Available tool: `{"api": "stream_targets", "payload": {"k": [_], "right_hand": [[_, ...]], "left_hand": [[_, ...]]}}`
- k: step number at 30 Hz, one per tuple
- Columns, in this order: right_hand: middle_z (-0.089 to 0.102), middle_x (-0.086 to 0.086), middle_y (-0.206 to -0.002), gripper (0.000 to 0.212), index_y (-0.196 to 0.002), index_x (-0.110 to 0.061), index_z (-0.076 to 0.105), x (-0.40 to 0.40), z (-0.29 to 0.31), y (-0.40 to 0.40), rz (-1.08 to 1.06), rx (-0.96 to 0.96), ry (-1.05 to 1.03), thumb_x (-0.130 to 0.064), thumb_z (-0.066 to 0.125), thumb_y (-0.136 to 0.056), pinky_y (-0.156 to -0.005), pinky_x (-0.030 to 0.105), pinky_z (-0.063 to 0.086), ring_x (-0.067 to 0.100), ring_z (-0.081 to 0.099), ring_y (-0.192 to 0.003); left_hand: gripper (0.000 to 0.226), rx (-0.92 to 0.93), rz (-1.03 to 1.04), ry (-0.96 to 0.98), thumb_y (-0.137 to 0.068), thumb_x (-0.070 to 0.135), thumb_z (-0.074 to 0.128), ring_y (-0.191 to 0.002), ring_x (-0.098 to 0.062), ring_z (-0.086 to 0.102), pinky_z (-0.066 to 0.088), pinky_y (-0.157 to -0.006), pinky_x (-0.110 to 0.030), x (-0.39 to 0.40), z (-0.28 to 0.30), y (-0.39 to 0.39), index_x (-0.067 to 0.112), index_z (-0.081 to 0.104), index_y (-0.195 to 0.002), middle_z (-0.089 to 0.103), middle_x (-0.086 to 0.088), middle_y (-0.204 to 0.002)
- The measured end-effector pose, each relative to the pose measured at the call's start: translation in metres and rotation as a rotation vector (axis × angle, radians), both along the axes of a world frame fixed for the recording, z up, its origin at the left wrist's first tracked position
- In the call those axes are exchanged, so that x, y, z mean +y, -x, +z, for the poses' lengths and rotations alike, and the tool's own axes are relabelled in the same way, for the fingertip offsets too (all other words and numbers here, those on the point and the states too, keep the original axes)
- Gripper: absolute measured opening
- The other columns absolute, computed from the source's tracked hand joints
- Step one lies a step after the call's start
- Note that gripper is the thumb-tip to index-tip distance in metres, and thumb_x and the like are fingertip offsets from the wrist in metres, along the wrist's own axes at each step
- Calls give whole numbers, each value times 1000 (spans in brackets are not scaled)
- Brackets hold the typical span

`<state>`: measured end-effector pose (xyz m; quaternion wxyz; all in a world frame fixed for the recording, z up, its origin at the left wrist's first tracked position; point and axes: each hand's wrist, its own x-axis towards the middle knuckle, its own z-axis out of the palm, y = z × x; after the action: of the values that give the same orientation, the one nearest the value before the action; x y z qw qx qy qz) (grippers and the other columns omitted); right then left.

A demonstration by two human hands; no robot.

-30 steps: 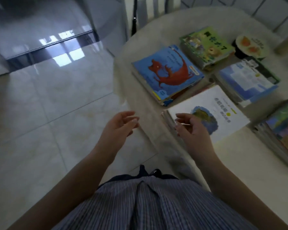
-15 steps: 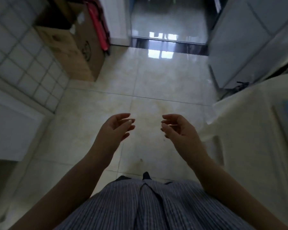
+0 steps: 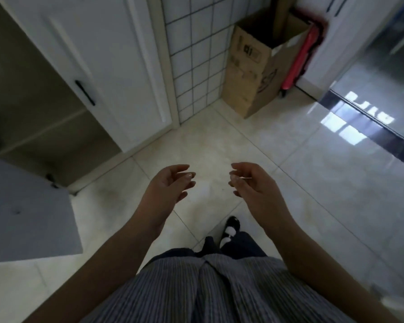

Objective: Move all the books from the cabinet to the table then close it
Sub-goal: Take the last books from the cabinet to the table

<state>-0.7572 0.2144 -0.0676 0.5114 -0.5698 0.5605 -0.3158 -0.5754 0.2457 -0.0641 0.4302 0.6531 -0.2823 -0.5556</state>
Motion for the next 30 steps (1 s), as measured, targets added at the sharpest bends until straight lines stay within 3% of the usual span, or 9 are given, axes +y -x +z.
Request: {"api": "stream_targets", "payload": {"k": [4,15,25,30], "right_hand": [[64,-12,-100,20,-109,-30,57,-53,-8,-36,178,24,-29,-22,57,-90,-91,40,54,10,64,-96],[66,-10,-98,18,-102,-33,61,-198,-4,-137,582,21,-49,-20,59,-90,-93,46,51,14,65,-97],[61,-11,-88,16,-98,-27,61,-233,-7,-262,892,-44,-115,-13,57,-90,-80,29,53,12,61,-88],[61,-9,-89,13,-99,-22,62,-232,-15,-332,985,-20,-122,-14,58,-90,-82,28,52,10,61,-87]], "left_hand": [[17,25,189,-20,-94,12,52,-100,-14,66,50,-96,-37,-26,-4,-28,25,61,-102,70,4,-104],[16,60,651,-5,-93,13,54,-102,-15,65,48,-100,-40,-99,8,-97,24,60,-104,69,1,-107],[18,55,1020,-30,-94,14,54,-102,-16,66,49,-98,-39,-77,-5,-153,24,61,-107,70,1,-108],[17,9,1098,-35,-94,13,53,-103,-16,65,48,-99,-40,-71,-10,-212,25,61,-104,68,4,-108]]}}
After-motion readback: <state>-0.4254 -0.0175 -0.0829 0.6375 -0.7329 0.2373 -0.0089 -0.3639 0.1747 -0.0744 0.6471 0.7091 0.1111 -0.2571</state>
